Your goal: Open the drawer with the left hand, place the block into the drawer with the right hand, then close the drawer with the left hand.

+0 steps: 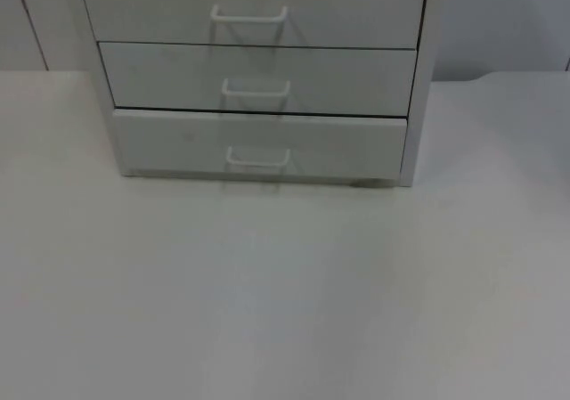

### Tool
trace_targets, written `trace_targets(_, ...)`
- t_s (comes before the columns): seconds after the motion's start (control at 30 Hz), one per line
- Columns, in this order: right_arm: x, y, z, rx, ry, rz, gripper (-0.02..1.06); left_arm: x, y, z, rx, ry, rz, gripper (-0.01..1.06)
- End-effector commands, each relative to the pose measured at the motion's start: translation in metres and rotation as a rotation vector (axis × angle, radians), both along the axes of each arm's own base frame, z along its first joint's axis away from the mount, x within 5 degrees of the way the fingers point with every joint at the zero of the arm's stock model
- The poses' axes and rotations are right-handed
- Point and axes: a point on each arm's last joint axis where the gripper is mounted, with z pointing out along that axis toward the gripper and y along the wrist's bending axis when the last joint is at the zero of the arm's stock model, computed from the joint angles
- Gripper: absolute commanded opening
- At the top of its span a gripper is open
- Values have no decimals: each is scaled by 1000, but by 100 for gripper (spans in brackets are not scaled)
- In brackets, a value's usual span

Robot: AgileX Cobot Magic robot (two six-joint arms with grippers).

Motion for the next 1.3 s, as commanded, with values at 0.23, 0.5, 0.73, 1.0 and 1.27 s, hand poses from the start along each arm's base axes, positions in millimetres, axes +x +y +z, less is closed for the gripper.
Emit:
trace_targets(0.23,-58,3,46,-42,-115,28,105,-24,8,6,-31,4,15,0)
trace_targets(0.5,-131,9,78,-40,-203,46,105,-44,17,6,4,61,52,10)
trace_targets(0.73,-205,16,85,0,-226,76,105,-46,16,-2,-58,166,50,105)
trace_targets(1.0,-274,20,85,10,-357,78,105,-58,17,-2,15,154,4,104)
trace_targets(1.27,-316,23,74,-42,-403,112,105,-87,4,-12,65,210,-226,104)
